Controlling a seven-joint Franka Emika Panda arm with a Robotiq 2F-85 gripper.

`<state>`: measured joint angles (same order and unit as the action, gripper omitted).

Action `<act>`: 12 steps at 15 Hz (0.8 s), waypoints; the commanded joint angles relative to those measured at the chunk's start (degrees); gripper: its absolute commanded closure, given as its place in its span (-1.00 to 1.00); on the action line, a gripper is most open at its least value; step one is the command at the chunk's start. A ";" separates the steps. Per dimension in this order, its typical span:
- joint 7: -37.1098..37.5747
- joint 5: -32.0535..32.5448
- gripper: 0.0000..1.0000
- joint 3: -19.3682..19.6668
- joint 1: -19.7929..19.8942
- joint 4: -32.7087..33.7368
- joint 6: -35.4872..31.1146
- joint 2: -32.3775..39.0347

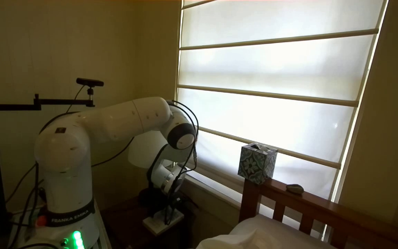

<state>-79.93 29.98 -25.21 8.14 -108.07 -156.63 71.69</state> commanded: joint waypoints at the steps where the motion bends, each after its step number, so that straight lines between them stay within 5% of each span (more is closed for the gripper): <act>1: -0.96 -4.05 -1.00 4.41 -5.01 0.56 1.32 -2.27; 12: -1.09 -5.90 -1.00 8.01 -9.10 -0.38 0.47 -4.63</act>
<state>-79.90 25.95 -18.40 0.29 -108.10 -156.63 67.51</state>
